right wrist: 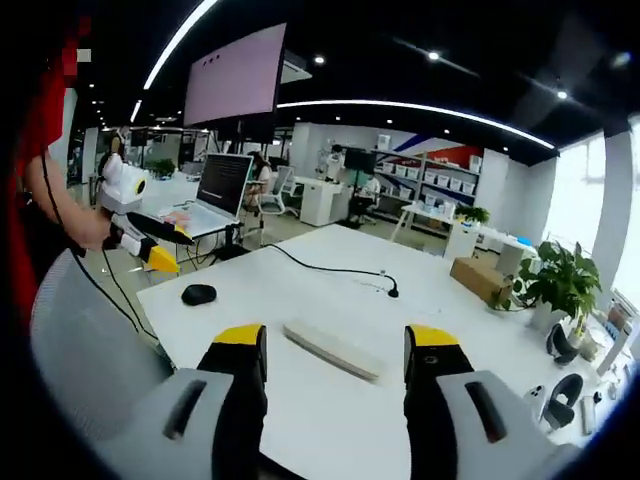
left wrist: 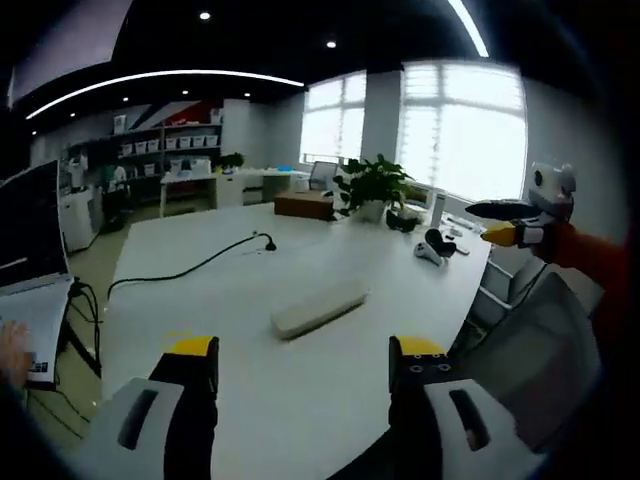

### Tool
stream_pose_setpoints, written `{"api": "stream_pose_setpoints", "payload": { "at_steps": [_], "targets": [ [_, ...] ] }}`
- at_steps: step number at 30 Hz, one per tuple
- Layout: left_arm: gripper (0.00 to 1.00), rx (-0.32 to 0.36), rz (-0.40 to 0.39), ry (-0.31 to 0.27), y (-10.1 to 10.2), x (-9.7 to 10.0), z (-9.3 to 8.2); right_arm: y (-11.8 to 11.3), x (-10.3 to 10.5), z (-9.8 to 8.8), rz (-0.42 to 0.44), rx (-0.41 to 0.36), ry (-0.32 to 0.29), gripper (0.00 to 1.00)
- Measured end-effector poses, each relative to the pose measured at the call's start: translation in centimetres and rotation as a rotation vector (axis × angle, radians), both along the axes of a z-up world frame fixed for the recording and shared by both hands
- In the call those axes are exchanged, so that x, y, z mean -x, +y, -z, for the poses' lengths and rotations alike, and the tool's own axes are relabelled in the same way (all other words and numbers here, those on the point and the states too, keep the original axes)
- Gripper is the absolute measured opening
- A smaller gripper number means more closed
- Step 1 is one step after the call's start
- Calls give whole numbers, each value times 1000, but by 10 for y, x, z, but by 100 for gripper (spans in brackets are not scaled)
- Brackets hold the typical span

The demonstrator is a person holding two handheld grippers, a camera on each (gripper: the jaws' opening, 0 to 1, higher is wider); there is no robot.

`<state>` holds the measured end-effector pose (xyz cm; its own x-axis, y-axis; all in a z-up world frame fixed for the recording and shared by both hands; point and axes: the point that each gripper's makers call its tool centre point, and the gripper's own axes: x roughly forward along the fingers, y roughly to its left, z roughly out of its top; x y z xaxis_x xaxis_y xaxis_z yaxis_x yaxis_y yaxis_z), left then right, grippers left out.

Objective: Arrange the utensils inside the cutlery case until each visible utensil rests in its matching compartment.

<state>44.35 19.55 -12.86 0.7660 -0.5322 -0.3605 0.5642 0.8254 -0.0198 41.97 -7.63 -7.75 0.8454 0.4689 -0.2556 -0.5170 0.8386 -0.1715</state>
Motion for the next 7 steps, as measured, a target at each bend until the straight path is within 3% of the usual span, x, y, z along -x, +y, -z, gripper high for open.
{"api": "stream_pose_setpoints", "payload": {
  "at_steps": [1, 2, 4, 5, 7],
  "targets": [
    [73, -16, -9, -22, 5, 3, -5, -2, 2, -7, -4, -44, -25, 57],
    [75, 6, -22, -7, 9, 11, -11, -7, 5, -10, 11, -75, -17, 59],
    [76, 92, -109, -34, 21, 17, -27, -17, 12, -14, 28, -136, -12, 60],
    [78, 148, -106, -11, 20, 25, -31, -23, 15, -16, 45, -147, -21, 60],
    [79, 122, -122, -27, 23, 32, -34, -25, 20, -13, 40, -189, 3, 59]
  ]
}}
